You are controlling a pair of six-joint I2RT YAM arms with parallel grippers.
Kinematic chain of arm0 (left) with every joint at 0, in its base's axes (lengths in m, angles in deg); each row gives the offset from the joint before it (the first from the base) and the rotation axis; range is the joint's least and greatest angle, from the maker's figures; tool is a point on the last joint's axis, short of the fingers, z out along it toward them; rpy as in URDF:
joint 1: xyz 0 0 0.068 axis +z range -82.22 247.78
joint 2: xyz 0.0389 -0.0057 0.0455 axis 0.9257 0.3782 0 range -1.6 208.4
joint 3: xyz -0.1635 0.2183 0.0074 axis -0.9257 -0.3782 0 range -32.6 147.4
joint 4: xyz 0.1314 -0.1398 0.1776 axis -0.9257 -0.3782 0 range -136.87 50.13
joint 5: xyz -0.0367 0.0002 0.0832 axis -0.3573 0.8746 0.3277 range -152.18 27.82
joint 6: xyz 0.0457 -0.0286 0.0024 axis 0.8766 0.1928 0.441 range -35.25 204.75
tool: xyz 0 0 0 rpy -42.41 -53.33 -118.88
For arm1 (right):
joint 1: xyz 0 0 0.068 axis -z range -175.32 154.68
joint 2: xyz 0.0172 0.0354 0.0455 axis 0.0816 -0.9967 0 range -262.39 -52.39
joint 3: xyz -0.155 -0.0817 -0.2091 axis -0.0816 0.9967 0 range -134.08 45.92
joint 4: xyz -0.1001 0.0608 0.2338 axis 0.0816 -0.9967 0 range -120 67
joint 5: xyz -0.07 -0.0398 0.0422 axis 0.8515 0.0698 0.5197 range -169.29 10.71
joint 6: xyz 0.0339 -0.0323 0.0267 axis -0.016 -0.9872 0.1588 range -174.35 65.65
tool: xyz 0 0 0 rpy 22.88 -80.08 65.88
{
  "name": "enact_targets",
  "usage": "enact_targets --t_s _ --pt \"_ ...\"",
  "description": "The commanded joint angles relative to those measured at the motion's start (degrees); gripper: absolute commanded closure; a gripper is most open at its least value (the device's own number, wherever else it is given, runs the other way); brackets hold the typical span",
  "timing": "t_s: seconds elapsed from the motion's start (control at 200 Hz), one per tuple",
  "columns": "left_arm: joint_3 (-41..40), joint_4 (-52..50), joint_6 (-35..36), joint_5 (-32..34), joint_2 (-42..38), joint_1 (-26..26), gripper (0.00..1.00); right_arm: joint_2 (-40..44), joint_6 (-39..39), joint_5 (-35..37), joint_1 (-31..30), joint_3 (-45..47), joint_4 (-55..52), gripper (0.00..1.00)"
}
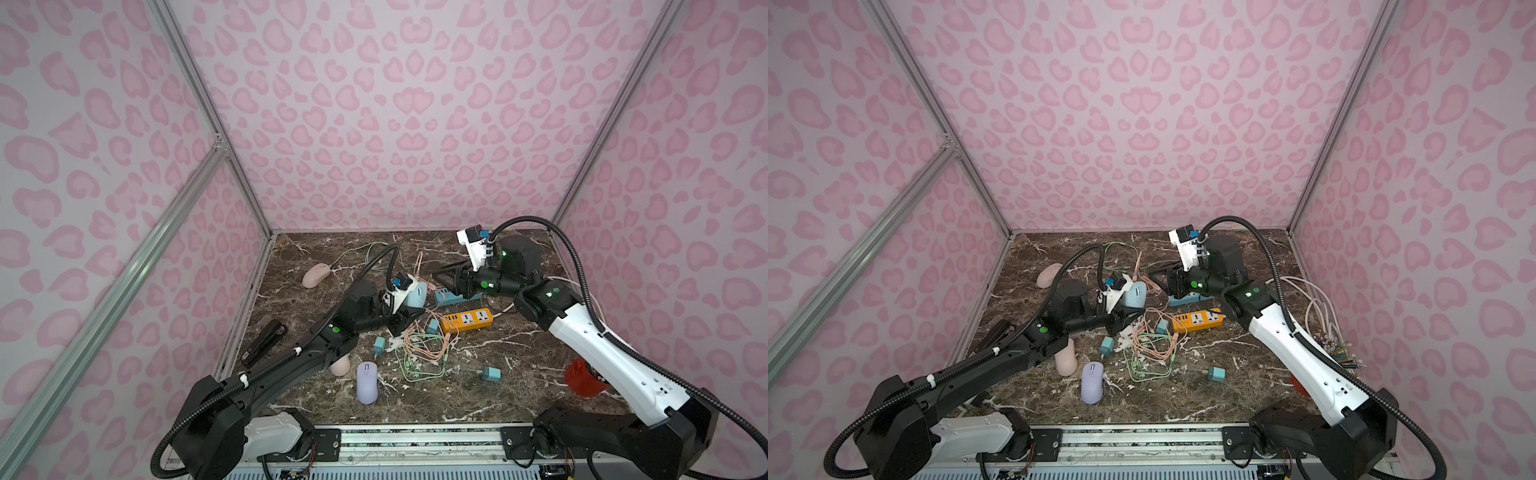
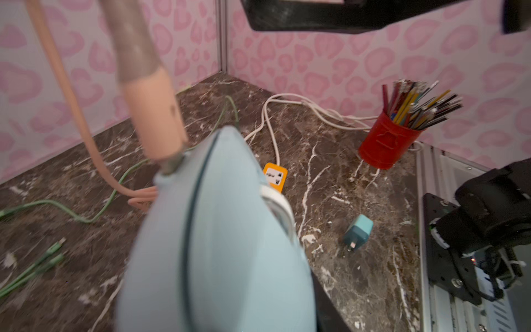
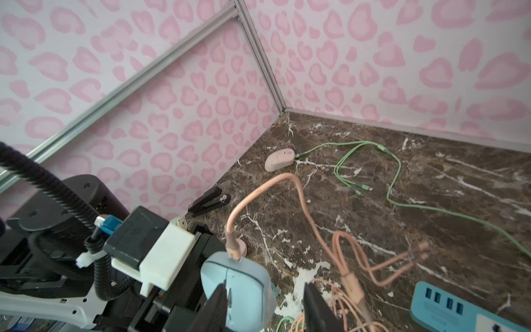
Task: Unplug the wireless mouse
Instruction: Remove the power cord from the mouse.
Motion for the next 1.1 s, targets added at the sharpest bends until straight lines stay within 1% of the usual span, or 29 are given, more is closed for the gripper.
enact_targets --t_s 0.0,0.09,0.185,0.285,0.37,0.48,0.575,0.61,0.675,0.72,0.74,0.915,1.0,1.095 --pt "2.26 -9.87 1.71 7.94 -0.03 -0.68 0.97 -1.70 -0.21 2.51 -2.50 -0.37 1.07 0.54" --pt "2.91 -11.91 2.24 9.04 0.10 -1.51 0.97 -4.01 0.55 1.83 -3.19 -1.38 2.38 0.54" --pt "2.14 -10.98 2.14 7.87 -0.84 -1.95 0.97 -6.77 1.10 2.63 -3.20 -3.57 2.17 0.54" --pt "1.82 -11.11 1.63 7.65 -1.81 -2.13 0.97 -9.44 1.37 3.16 -3.21 -6.25 1.51 0.56" --pt "1.56 -11.40 1.79 7.95 -2.52 -2.22 0.97 -11.45 1.96 1.61 -3.21 -8.05 1.76 0.59" --pt "1.56 -11.80 2.15 8.43 -2.84 -2.20 0.98 -13.74 2.90 -0.99 -3.25 -8.68 2.27 0.68" --pt "1.64 -12.01 2.17 8.91 -2.84 -2.22 0.97 -14.49 3.98 -3.06 -3.21 -8.68 3.56 0.77" --pt "1.64 -12.10 2.15 9.17 -2.84 -2.22 0.97 -14.63 4.16 -3.51 -3.21 -8.68 3.67 0.84" --pt "1.35 -12.10 1.74 10.05 -2.84 -2.18 0.97 -14.48 4.22 -3.88 -3.20 -8.68 4.02 1.00" --pt "0.70 -12.12 1.04 10.80 -3.01 -2.17 0.97 -14.54 4.25 -3.42 -2.98 -8.68 4.14 1.00" --pt "0.16 -12.14 0.62 11.14 -3.16 -2.26 0.97 -14.57 4.22 -3.33 -2.83 -10.64 4.21 1.00" --pt "-7.21 -11.98 -3.90 13.55 -5.66 -2.58 0.97 -17.46 5.40 -4.51 0.23 -16.74 5.02 1.00" --pt "-9.66 -12.92 -5.82 14.33 -7.05 -2.58 0.98 -19.29 5.41 -4.56 0.22 -19.03 4.91 1.00" --pt "-10.96 -14.11 -6.91 15.28 -8.16 -2.58 0.97 -20.51 5.97 -4.98 0.11 -19.45 5.81 1.00"
